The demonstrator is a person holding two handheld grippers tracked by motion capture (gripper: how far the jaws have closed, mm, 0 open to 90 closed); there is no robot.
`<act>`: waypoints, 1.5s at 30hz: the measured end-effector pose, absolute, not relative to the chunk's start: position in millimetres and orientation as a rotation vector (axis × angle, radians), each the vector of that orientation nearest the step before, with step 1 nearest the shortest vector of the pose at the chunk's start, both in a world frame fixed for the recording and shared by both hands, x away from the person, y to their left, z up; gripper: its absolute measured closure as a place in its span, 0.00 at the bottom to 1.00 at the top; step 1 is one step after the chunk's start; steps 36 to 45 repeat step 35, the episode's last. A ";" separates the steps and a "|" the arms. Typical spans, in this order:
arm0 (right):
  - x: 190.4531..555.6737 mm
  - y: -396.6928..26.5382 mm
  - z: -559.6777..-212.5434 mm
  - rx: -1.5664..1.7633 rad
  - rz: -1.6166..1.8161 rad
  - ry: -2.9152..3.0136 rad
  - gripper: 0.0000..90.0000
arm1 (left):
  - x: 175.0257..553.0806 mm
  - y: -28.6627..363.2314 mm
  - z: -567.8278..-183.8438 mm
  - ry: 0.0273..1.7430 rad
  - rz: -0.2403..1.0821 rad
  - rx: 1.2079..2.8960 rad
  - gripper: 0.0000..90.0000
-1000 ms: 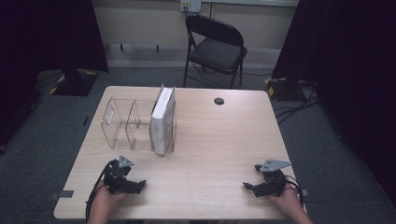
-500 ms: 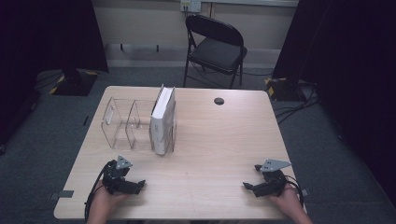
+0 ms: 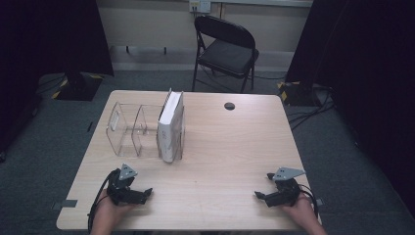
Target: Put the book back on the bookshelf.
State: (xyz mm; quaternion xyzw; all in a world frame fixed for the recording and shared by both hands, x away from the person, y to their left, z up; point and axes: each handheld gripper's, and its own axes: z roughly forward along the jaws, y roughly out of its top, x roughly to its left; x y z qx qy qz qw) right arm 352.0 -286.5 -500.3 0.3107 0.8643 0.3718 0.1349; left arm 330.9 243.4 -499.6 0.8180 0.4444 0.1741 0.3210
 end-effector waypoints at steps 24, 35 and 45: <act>351.9 -286.4 -500.3 0.901 1.078 2.503 0.11 | 329.8 245.5 -503.0 1.131 0.467 2.117 0.00; 351.8 -286.4 -500.3 0.903 1.078 2.503 0.11 | 329.8 245.5 -503.1 1.131 0.467 2.116 0.00; 351.8 -286.4 -500.3 0.903 1.078 2.503 0.11 | 329.8 245.5 -503.1 1.131 0.467 2.116 0.00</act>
